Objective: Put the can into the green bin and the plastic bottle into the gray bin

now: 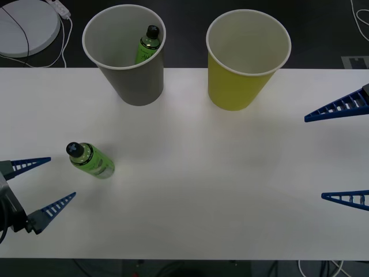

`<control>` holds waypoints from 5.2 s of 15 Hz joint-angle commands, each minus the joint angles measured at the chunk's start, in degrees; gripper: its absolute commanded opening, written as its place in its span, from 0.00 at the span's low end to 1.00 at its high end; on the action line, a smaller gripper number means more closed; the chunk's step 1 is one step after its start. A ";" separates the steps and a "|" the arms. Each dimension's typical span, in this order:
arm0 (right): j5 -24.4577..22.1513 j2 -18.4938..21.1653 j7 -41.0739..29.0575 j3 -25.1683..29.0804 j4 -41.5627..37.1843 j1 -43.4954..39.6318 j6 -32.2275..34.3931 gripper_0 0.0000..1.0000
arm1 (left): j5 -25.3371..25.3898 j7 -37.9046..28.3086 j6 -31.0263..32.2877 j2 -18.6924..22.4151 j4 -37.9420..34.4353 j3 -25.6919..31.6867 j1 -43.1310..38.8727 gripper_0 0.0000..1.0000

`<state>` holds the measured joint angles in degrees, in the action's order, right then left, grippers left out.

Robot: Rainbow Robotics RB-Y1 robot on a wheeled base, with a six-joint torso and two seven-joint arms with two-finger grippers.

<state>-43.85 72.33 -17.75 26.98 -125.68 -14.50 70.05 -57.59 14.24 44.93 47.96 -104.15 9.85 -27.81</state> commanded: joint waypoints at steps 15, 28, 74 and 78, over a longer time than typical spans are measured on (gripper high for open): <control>0.00 0.00 0.00 0.00 0.00 0.00 0.00 1.00 | -7.36 -4.05 -4.85 -5.95 0.00 -5.02 6.80 1.00; 0.00 0.00 0.00 0.00 0.00 0.00 0.00 1.00 | -8.68 -7.21 -12.67 -6.57 0.00 -10.55 10.50 1.00; 0.00 0.00 0.00 0.00 0.00 0.00 0.00 1.00 | -14.92 -18.11 -26.56 -9.55 -10.11 -10.47 5.66 0.00; 0.00 0.00 0.00 0.00 0.00 0.00 0.00 1.00 | -17.73 -23.56 -26.30 -6.48 -12.57 -10.38 4.96 0.00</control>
<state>-43.86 72.33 -17.75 26.98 -125.68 -14.50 70.05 -73.94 -7.30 18.34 40.70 -116.30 -0.64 -22.83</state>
